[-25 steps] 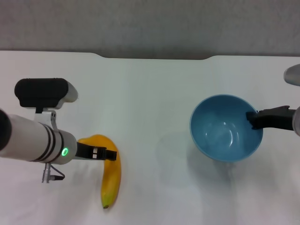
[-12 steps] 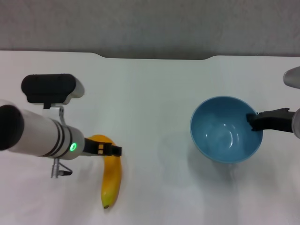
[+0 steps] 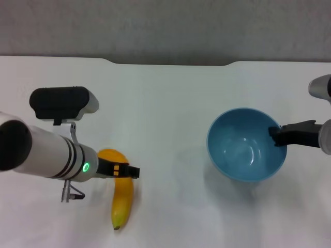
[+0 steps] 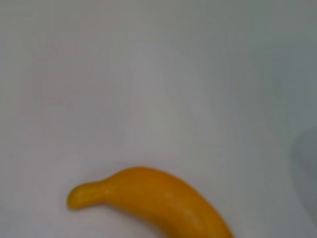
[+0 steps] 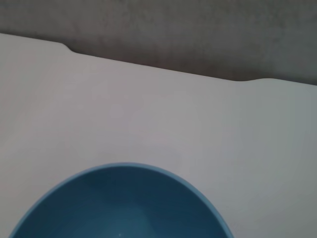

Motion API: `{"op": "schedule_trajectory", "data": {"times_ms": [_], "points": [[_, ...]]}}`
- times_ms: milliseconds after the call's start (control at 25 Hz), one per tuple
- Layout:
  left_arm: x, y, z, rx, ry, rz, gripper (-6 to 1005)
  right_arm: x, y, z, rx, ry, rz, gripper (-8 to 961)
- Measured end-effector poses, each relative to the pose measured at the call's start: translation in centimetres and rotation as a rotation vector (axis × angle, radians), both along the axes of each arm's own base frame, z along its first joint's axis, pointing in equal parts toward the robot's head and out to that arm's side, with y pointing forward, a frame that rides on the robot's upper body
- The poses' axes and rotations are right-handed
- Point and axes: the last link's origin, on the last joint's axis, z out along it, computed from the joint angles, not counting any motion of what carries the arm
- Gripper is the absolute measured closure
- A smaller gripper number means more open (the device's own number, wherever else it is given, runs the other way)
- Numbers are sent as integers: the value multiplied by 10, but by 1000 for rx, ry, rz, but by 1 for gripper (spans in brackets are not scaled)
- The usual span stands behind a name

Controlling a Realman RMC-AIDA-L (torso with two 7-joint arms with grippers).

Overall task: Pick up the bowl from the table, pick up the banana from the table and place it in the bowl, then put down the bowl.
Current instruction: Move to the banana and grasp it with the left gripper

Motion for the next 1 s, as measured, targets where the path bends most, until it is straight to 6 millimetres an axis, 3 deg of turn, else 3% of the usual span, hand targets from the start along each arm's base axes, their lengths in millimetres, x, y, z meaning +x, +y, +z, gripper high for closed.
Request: {"op": "schedule_trajectory", "data": {"times_ms": [1000], "points": [[-19,-4,-14,-36,0,31,130,-7,0,2,8,7,19,914]]}}
